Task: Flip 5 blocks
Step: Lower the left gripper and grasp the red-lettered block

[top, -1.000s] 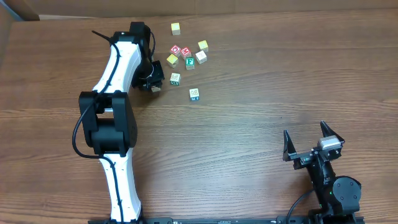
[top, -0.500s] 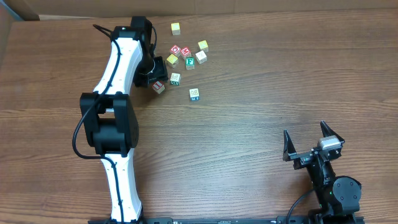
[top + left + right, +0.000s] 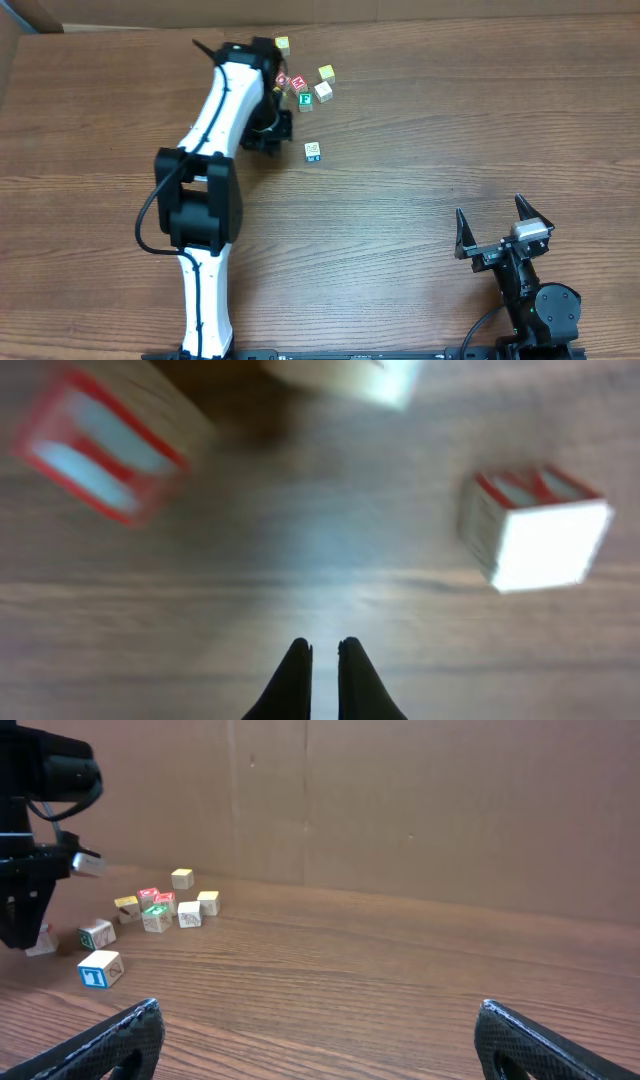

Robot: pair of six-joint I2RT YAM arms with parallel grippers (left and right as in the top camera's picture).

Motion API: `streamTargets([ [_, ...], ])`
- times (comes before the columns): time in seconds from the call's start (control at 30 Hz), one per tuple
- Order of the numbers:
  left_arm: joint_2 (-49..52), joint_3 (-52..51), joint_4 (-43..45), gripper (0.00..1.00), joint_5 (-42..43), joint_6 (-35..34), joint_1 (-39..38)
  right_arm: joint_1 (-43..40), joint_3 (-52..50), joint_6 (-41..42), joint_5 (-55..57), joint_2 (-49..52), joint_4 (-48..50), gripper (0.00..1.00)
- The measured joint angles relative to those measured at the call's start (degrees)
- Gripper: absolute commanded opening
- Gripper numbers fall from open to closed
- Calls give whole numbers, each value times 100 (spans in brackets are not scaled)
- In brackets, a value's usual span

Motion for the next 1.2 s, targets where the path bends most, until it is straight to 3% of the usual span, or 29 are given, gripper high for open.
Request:
streamTargets([
  [0.37, 4, -1075, 1307, 4, 262, -221, -905, 0, 0, 4, 2, 0, 2, 100],
  [0.63, -15, -1060, 2570, 12, -361, -529, -750, 0, 0, 4, 2, 0, 2, 100],
  [0.77, -13, -863, 2483, 12, -540, -619, -428, 0, 0, 4, 2, 0, 2, 100],
  [0.97, -11, 247, 1598, 16, -282, -584, -2, 0, 0, 4, 2, 0, 2, 100],
  [1.0, -11, 505, 1388, 18, -245, -564, 31, 0, 0, 2, 2, 0, 0, 100],
  [1.07, -11, 931, 1023, 41, -192, -483, 61, 0, 0, 2, 4, 0, 0, 100],
  [1.13, -11, 1327, 651, 49, -153, -448, 87, 0, 0, 7, 2, 0, 2, 100],
  [1.2, -13, 1578, 297, 64, -195, -431, 133, 0, 0, 4, 0, 0, 2, 100],
])
